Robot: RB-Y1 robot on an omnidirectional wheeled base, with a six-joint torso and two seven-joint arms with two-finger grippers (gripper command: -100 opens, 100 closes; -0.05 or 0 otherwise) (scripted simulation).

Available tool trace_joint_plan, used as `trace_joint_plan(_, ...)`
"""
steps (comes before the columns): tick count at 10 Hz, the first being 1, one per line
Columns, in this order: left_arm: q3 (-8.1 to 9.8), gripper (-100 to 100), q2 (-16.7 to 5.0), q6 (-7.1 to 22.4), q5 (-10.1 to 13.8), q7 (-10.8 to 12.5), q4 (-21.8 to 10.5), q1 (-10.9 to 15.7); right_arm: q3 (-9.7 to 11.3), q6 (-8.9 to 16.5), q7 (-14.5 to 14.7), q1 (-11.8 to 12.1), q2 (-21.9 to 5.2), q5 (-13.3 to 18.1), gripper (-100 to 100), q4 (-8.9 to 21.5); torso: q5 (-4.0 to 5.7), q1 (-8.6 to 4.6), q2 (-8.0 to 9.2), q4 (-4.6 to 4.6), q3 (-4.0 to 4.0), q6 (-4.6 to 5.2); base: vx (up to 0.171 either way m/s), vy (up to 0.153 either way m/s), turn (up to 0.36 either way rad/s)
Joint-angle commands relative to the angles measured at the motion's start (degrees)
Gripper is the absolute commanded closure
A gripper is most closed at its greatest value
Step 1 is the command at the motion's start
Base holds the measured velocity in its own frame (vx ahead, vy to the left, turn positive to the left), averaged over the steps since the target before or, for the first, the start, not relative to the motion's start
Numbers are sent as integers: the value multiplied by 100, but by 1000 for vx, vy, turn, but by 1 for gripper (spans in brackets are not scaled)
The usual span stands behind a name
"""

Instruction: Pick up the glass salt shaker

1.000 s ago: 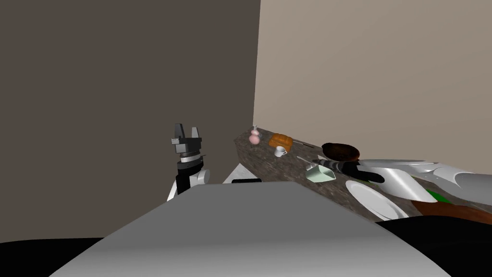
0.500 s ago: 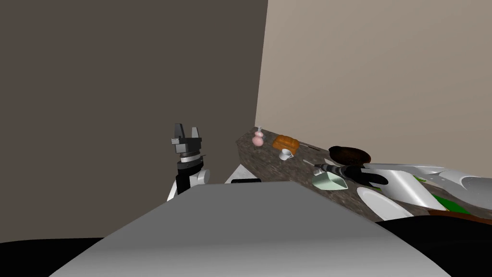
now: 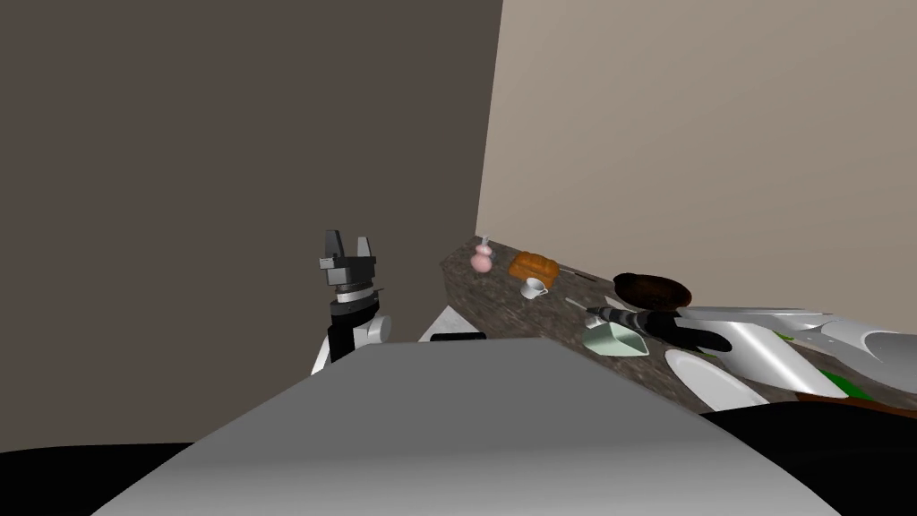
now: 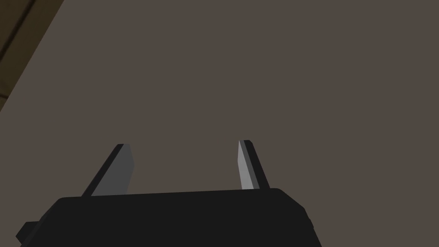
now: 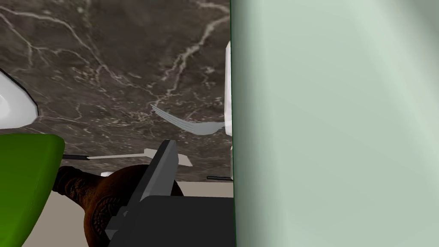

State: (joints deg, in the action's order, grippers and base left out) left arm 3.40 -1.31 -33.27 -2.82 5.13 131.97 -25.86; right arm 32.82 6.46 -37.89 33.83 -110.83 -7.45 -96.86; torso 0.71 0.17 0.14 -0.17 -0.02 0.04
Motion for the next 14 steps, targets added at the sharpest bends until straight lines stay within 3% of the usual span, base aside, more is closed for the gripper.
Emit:
trace_joint_plan(1, 0, 0, 0, 0, 0, 0, 0, 0, -16, -250, -93, 152, 231, -24, -100, 286, 0, 0, 0, 0, 0, 0, -64, 13, 355)
trace_joint_plan(2, -1, 0, 0, 0, 0, 0, 0, 2, -16, -250, -93, 152, 231, -24, -100, 425, 0, 3, 15, 2, 7, -9, -88, 13, 289)
trace_joint_plan(5, 0, 0, 0, 0, 0, 0, 0, 0, -16, -250, -93, 152, 231, -24, -100, 456, 4, -3, 6, 1, 4, 1, -15, 8, -20)
trace_joint_plan(6, 0, 0, 0, 0, 0, 0, 0, 0, -32, -499, -186, 304, 462, -48, -100, 741, 4, -4, -2, -1, -1, -1, -51, 29, 364)
trace_joint_plan(7, -1, 0, 0, 0, 0, 0, 0, 2, -32, -499, -186, 304, 462, -48, -100, 903, 4, 2, 8, 0, 3, -11, -67, 14, 274)
trace_joint_plan(8, 0, 0, 0, 0, 0, 0, 0, 1, -399, -499, -357, 692, 462, 112, -100, 913, 2, -1, 14, 3, 8, -3, -39, 4, 10)
trace_joint_plan(10, 0, 0, 0, 0, 0, 0, 0, 0, -69, -499, -186, 346, 462, -48, -100, 913, 5, -5, 7, 2, 4, 1, -8, 3, -21)
trace_joint_plan(11, 0, 0, 0, 0, 0, 0, 0, 0, -48, -749, -280, 455, 692, -73, -100, 1196, 5, -6, 0, 0, 0, 0, -59, 24, 344)
trace_joint_plan(12, -1, 0, 0, 0, 0, 0, 0, 2, -48, -749, -280, 455, 692, -73, -100, 1369, 4, 0, 12, 1, 5, -9, -78, 19, 286)
trace_joint_plan(13, 0, 0, 0, 0, 0, 0, 0, 1, -65, -998, -373, 607, 898, -97, -100, 1602, 3, -1, 18, 4, 10, -3, -103, 44, 402)
trace_joint_plan(14, -1, 0, 0, 0, 0, 0, 0, 2, -398, -998, -373, 918, 923, -97, -100, 1762, 9, 7, 29, 5, 16, -10, -86, 43, 200)
